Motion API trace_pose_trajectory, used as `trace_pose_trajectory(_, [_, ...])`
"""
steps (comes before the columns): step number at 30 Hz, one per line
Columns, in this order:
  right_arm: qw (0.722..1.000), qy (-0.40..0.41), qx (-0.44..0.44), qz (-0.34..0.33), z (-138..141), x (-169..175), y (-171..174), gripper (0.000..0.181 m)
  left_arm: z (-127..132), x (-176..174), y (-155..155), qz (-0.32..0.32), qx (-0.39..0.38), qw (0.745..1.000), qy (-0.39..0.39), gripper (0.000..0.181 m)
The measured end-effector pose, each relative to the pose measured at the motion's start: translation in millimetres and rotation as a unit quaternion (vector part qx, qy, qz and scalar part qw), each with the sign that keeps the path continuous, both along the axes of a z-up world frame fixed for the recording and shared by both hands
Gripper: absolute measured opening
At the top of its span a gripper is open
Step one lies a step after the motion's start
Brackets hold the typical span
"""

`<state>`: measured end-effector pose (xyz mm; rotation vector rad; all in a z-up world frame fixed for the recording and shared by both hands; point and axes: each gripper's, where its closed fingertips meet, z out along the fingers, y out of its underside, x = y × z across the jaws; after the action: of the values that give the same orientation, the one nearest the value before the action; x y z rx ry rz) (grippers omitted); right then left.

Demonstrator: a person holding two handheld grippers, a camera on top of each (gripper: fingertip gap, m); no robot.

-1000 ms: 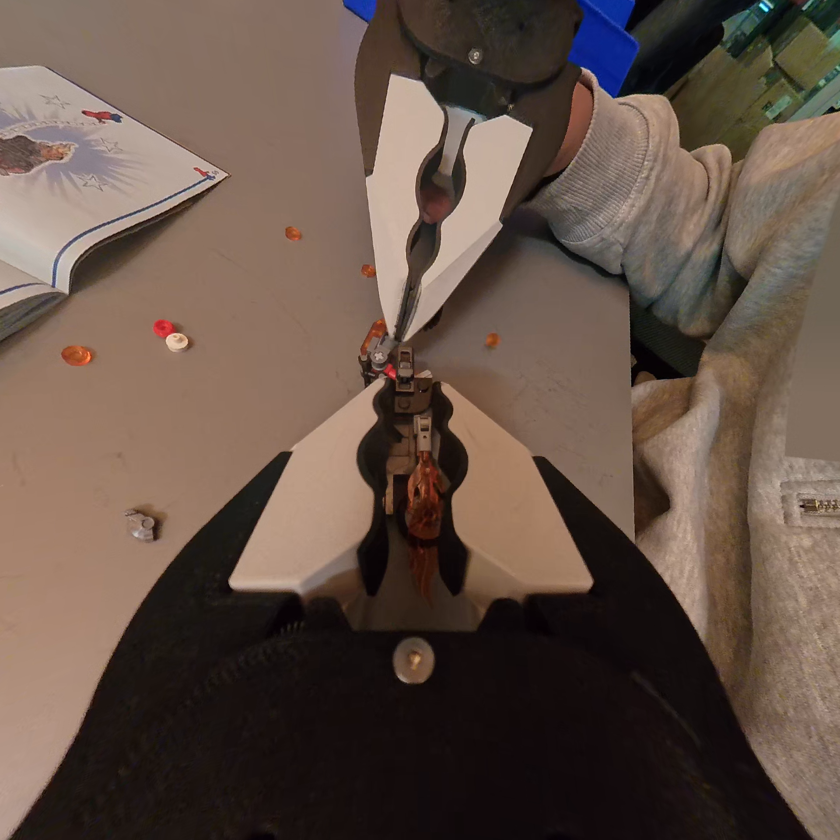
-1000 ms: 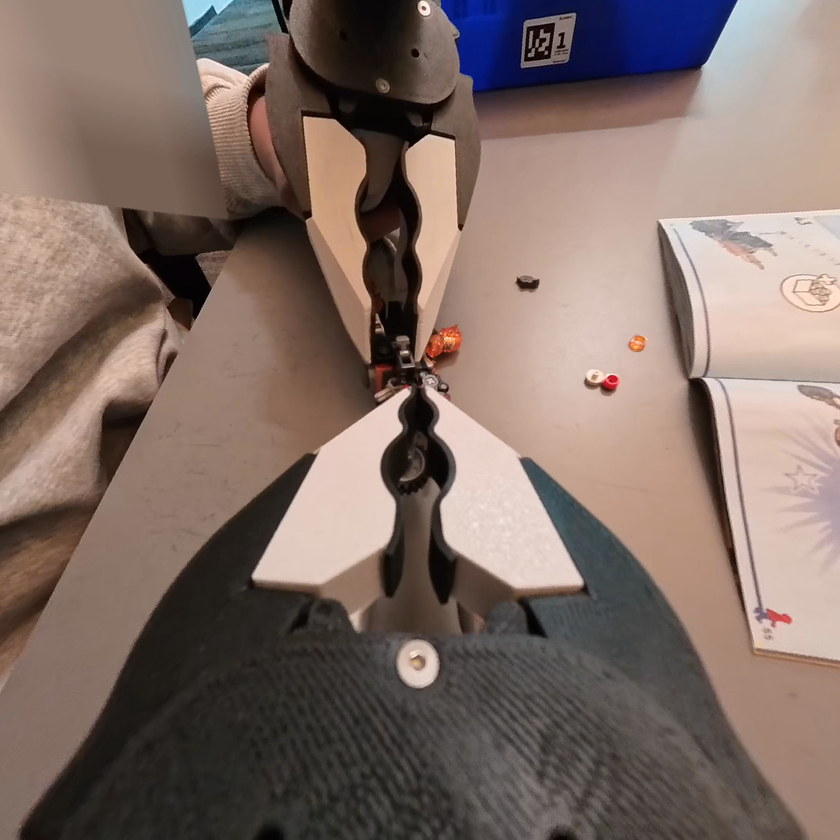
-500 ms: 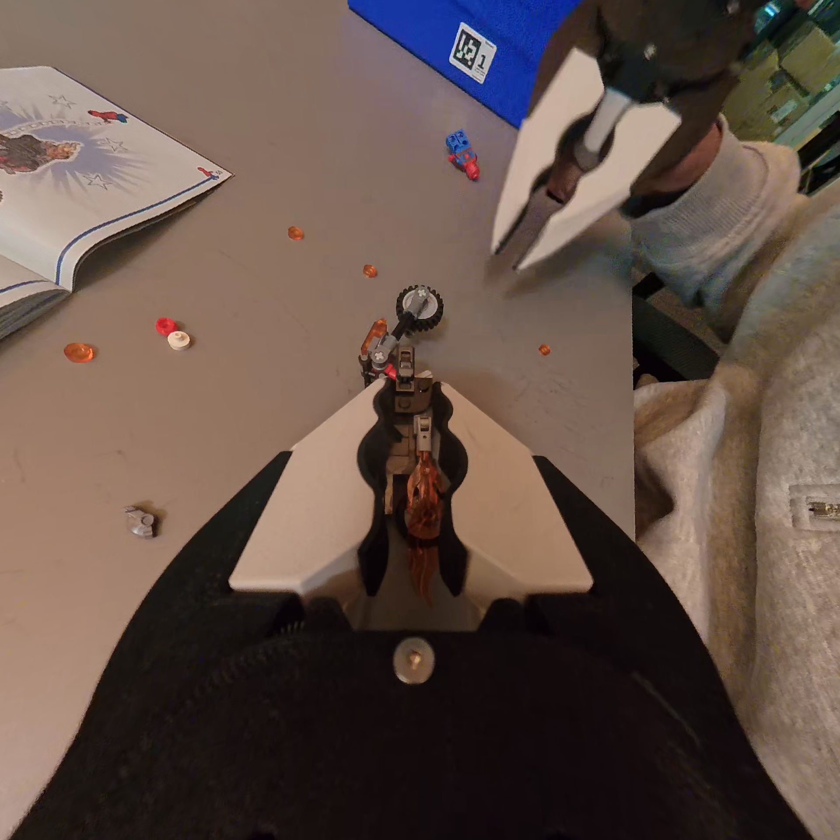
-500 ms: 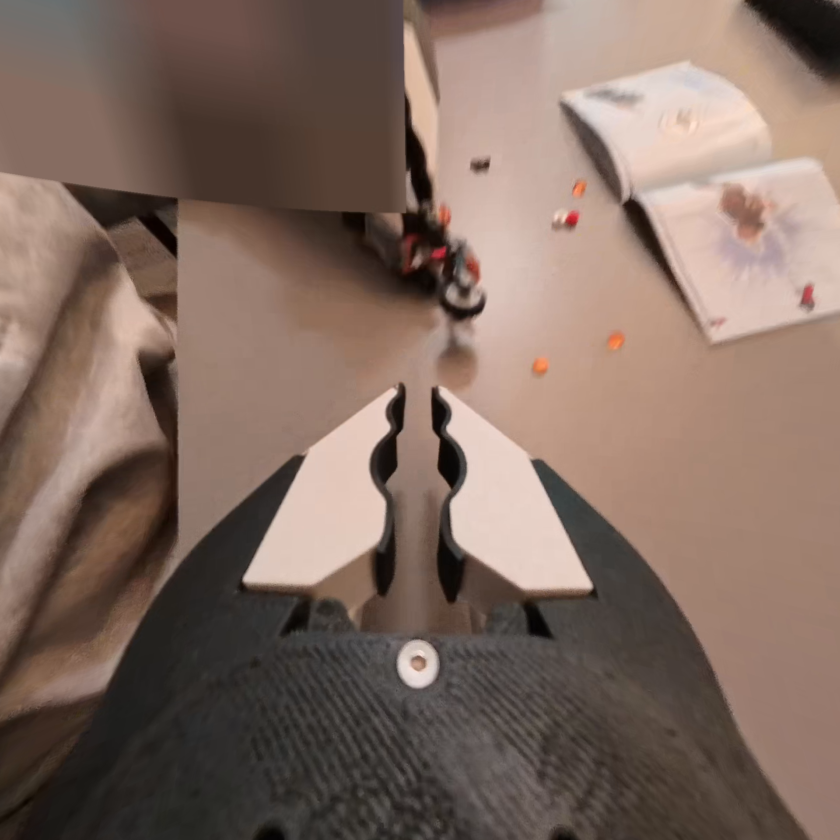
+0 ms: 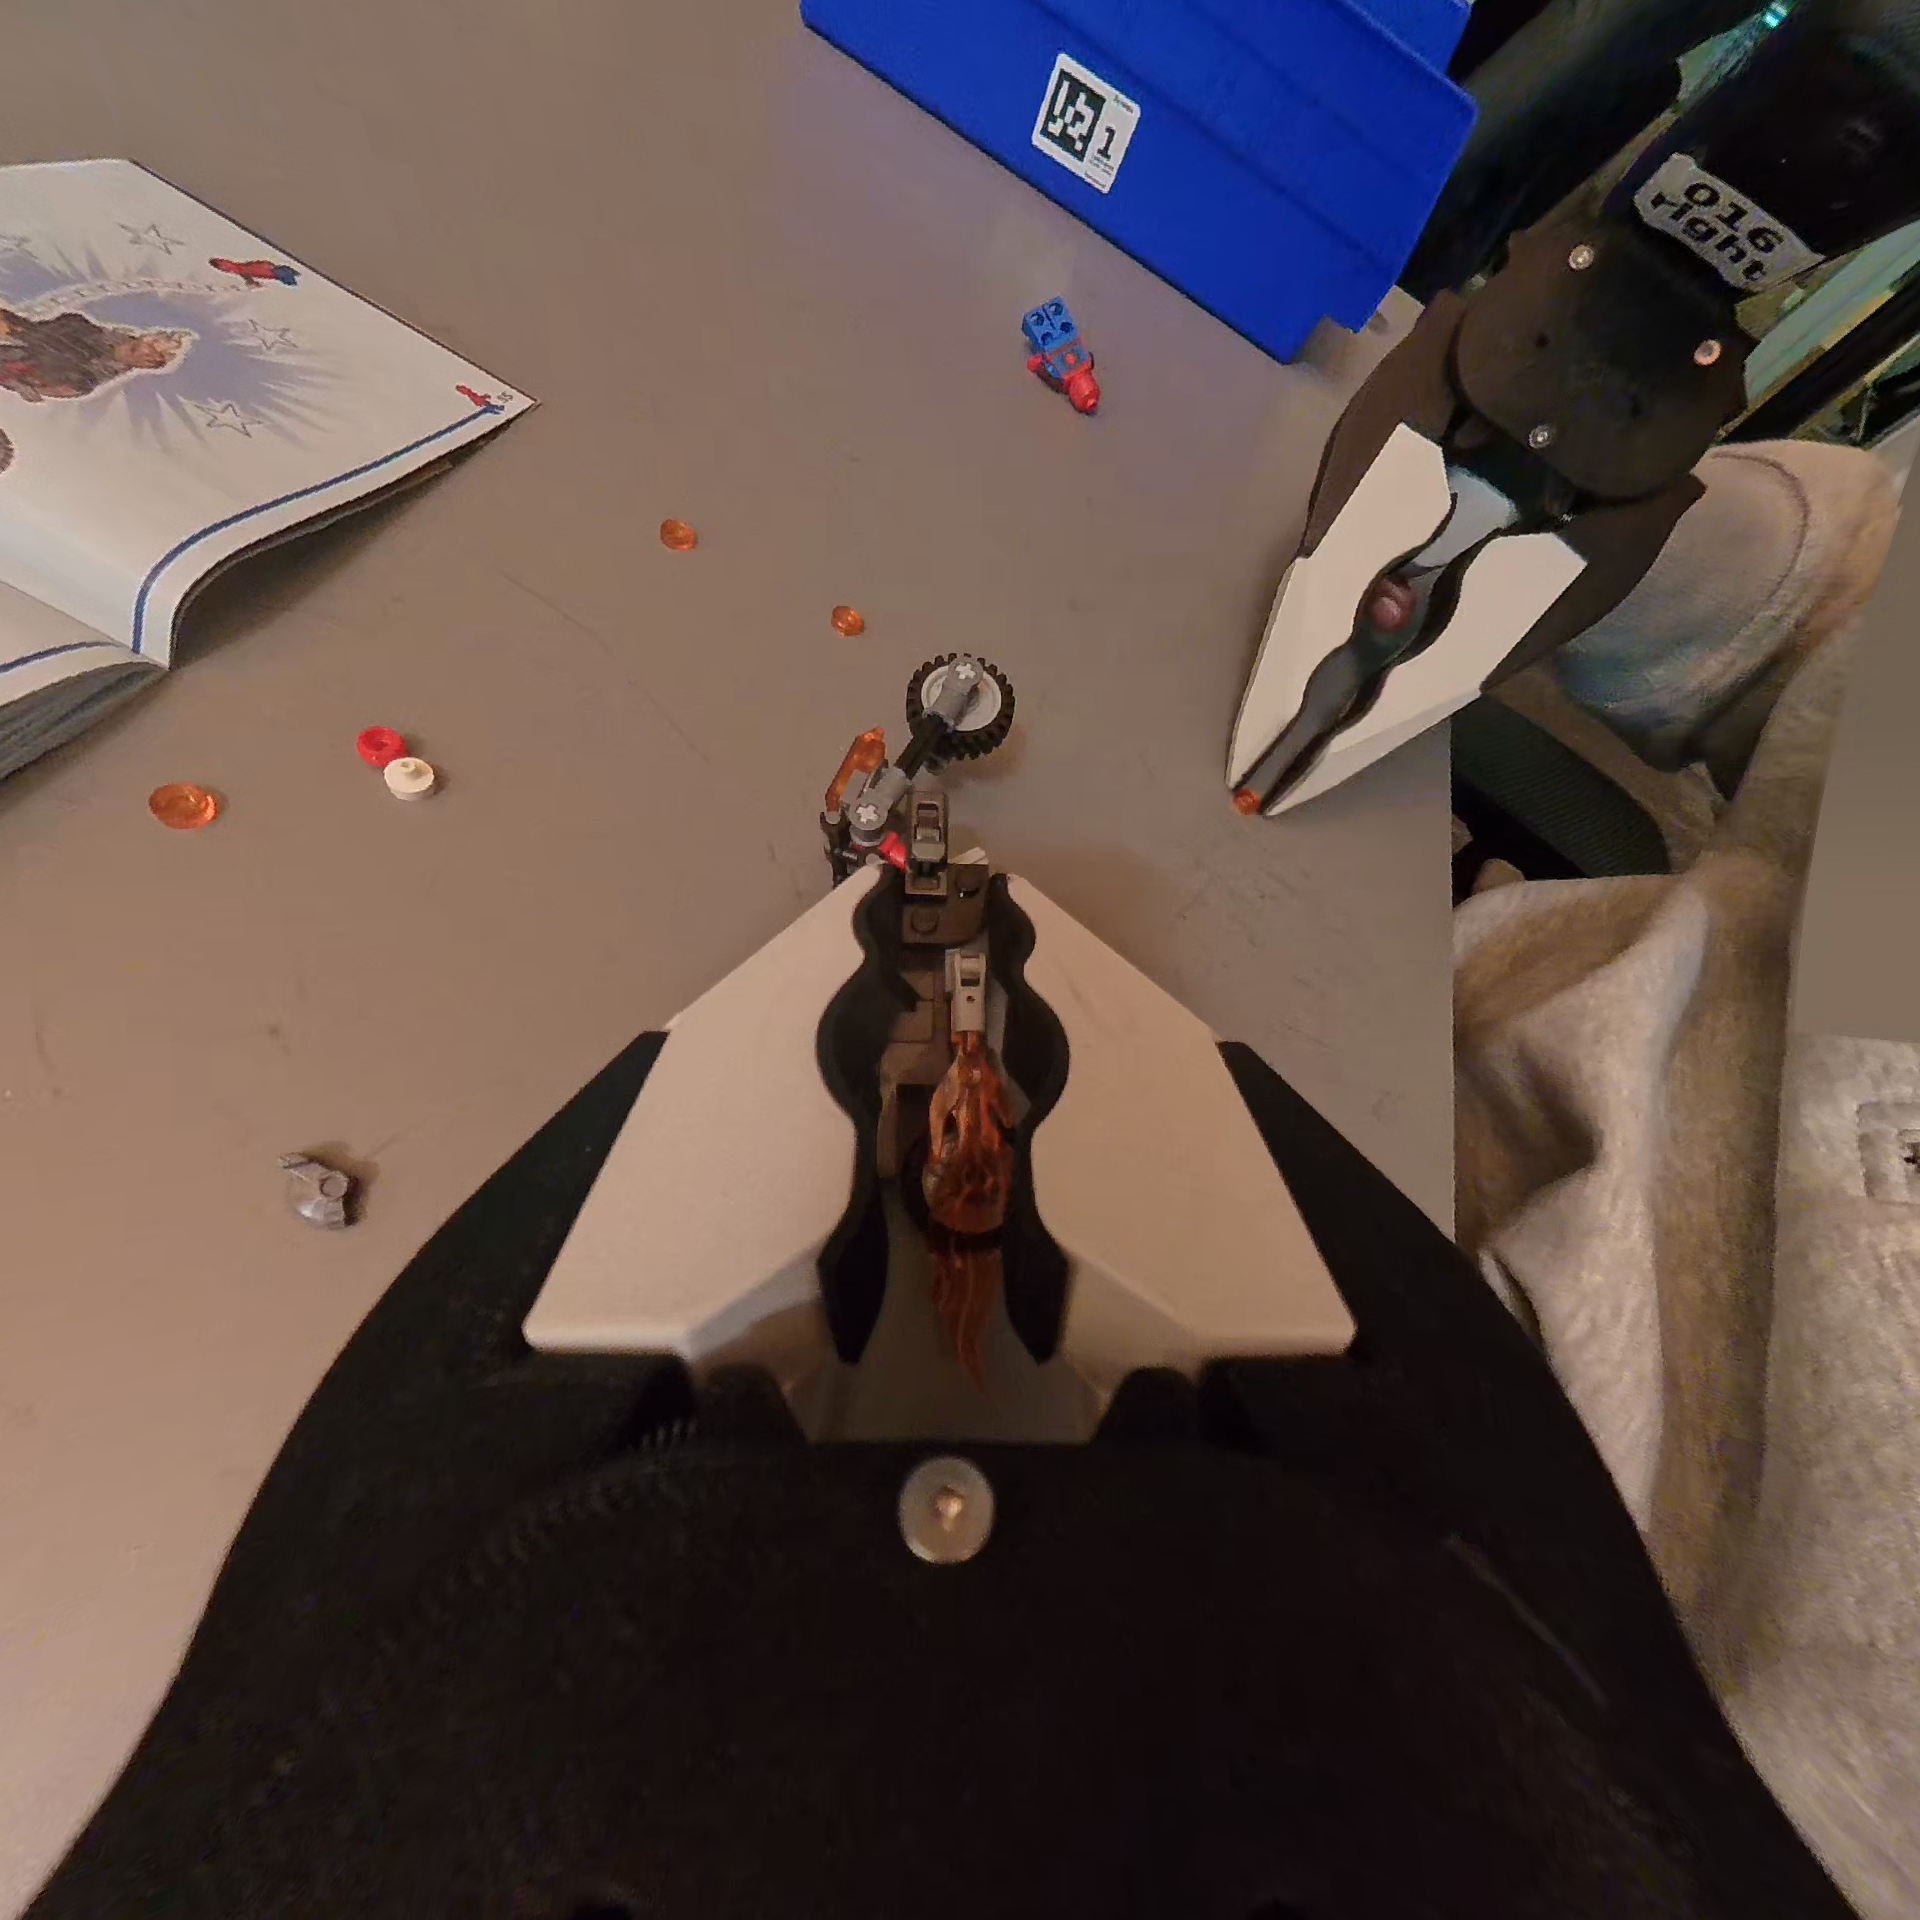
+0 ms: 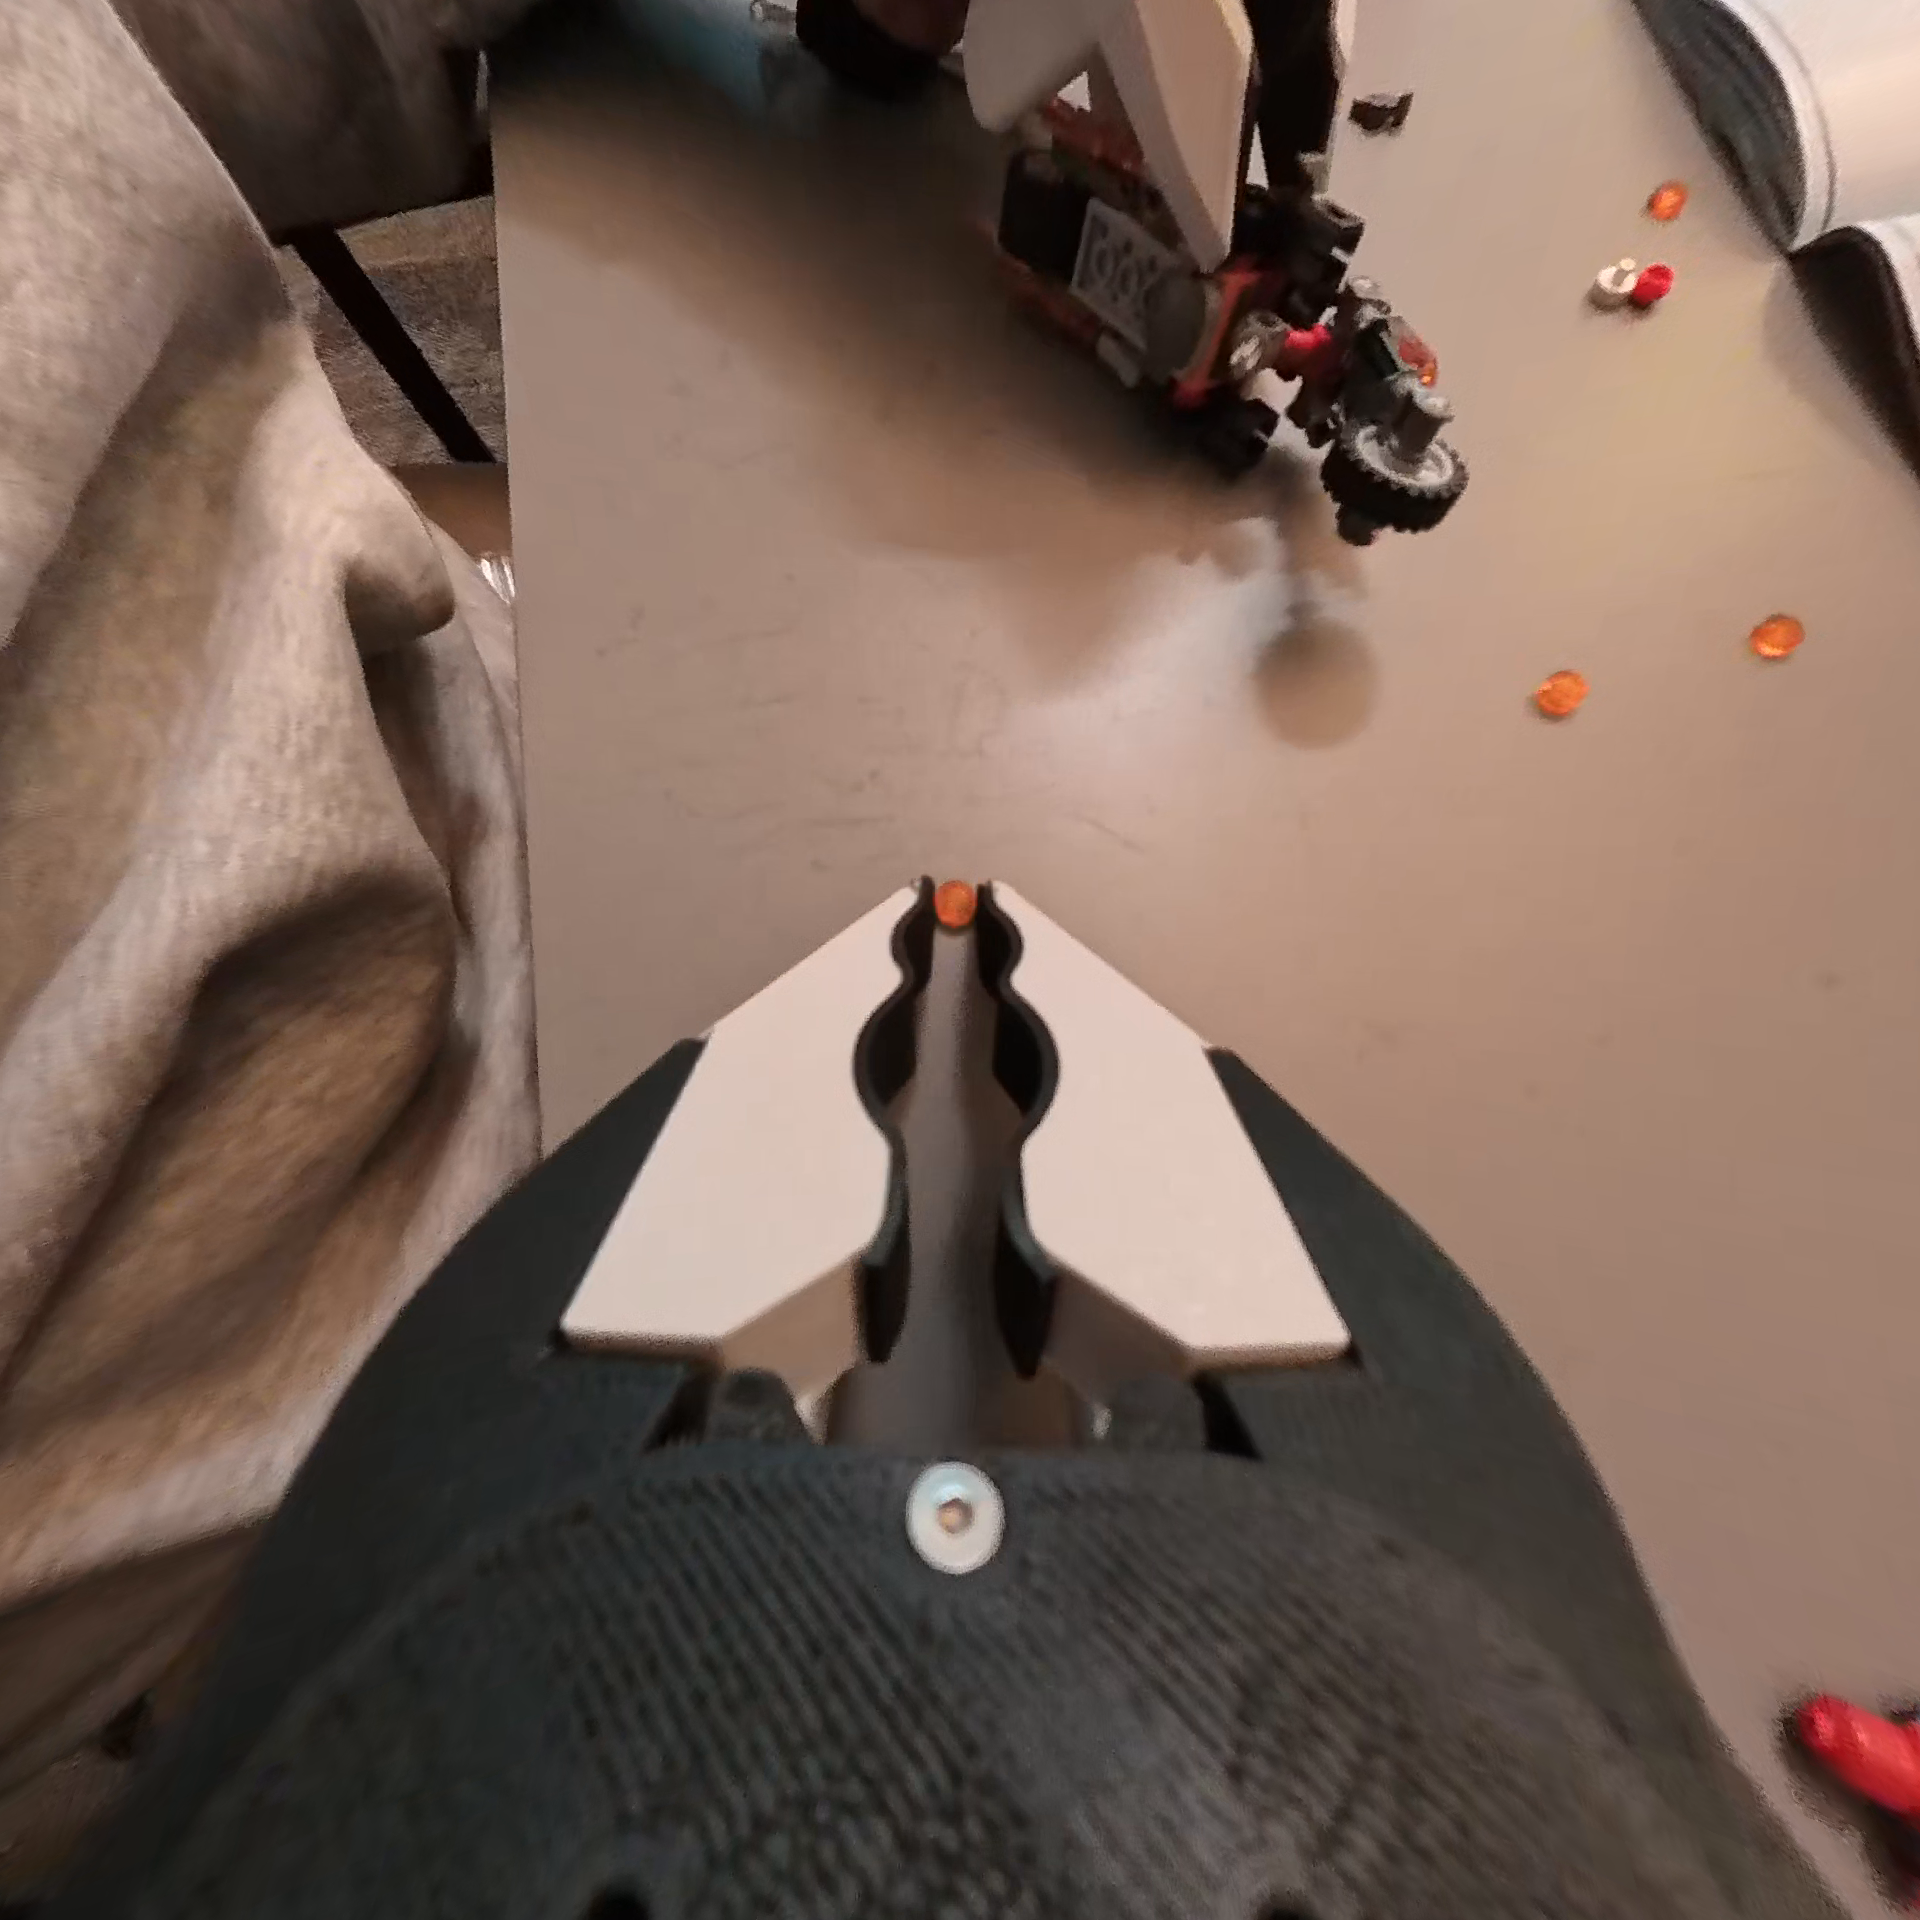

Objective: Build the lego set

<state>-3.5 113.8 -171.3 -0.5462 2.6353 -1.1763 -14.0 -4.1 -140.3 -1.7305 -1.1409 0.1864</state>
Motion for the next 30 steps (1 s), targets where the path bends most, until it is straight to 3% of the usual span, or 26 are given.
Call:
trace_pose_trajectory(4, [1.0, -0.013, 0.006, 0.007, 0.1, 1.3, -3.6, 0.005, -0.1, 0.2, 0.3, 0.003, 0.005, 1.0, -0.003, 0.015])
trace_pose_trajectory(8, [0.999, -0.028, -0.01, -0.018, 6.6, -3.7, -11.9, 0.005, 0.8, -0.1, -4.2, 0.016, -0.006, 1.0, 0.001, 0.035])
trace_pose_trajectory(11, [0.992, -0.098, -0.066, -0.044, 33.6, -2.8, -27.0, 0.005, 26.3, -2.0, -7.7, 0.032, -0.011, 0.997, 0.069, 0.036])
trace_pose_trajectory(14, [0.958, -0.261, -0.116, -0.038, 73.8, 6.7, -39.8, 0.005, 65.2, 6.4, 15.8, -0.004, -0.01, 0.985, 0.173, 0.037])
trace_pose_trajectory(18, [0.878, -0.464, -0.117, 0.015, 111.4, 15.6, -41.5, 0.005, 76.3, 22.5, 58.9, -0.078, -0.031, 0.972, 0.218, 0.034])
trace_pose_trajectory(26, [0.852, -0.522, -0.049, 0.008, 98.0, 24.1, -50.0, 0.005, 73.8, 29.6, 84.5, -0.107, -0.054, 0.962, 0.246, 0.005])
trace_pose_trajectory(30, [0.83, -0.555, -0.055, 0.013, 103.1, 20.4, -49.6, 0.005, 73.1, 30.1, 82.2, -0.109, -0.056, 0.963, 0.241, 0.008])
